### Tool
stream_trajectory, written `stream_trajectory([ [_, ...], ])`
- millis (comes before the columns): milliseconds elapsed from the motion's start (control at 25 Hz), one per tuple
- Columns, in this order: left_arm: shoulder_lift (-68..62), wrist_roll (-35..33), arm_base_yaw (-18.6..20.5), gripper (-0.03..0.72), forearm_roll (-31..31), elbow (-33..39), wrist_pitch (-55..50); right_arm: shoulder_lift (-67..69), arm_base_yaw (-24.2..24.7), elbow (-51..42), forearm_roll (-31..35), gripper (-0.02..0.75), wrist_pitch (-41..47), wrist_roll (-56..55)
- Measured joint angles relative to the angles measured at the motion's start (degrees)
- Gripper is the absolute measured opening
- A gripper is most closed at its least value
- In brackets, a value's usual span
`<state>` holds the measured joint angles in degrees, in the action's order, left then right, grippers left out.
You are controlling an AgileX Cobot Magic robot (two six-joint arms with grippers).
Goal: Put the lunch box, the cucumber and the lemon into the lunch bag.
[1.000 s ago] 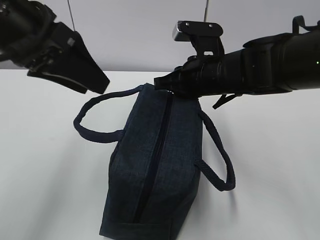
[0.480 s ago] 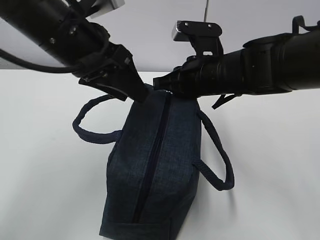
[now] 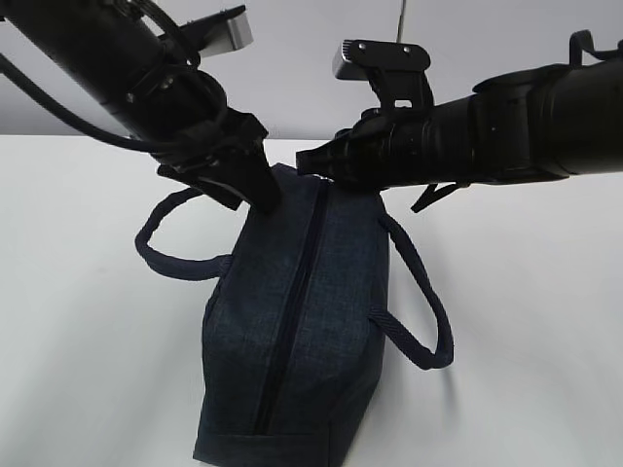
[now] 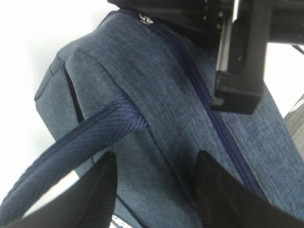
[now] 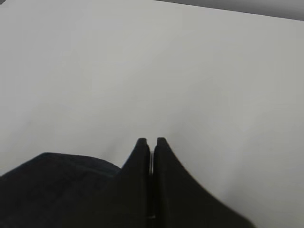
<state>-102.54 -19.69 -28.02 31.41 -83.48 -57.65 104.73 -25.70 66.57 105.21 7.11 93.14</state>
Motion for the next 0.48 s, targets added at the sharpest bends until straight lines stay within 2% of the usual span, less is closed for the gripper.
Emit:
stream_trajectory([
  [120, -0.67, 0.13, -0.54, 0.347, 0.00, -0.08, 0.00, 0.00, 0.00, 0.00, 0.00, 0.000, 0.12, 0.00],
  [200, -1.17, 0.13, -1.29, 0.298, -0.51, -0.08, 0.00, 0.00, 0.00, 0.00, 0.00, 0.000, 0.12, 0.00],
  [360, -1.29, 0.13, -2.12, 0.083, -2.51, -0.08, -0.08, 0.00, 0.00, 0.00, 0.00, 0.000, 0.34, 0.00],
  [400, -1.29, 0.13, -2.22, 0.043, -3.43, -0.08, -0.24, 0.00, 0.00, 0.00, 0.00, 0.000, 0.47, 0.00],
  [480, -1.29, 0.13, -2.30, 0.008, -5.14, -0.08, -1.10, 0.00, 0.00, 0.00, 0.00, 0.000, 0.79, 0.00],
])
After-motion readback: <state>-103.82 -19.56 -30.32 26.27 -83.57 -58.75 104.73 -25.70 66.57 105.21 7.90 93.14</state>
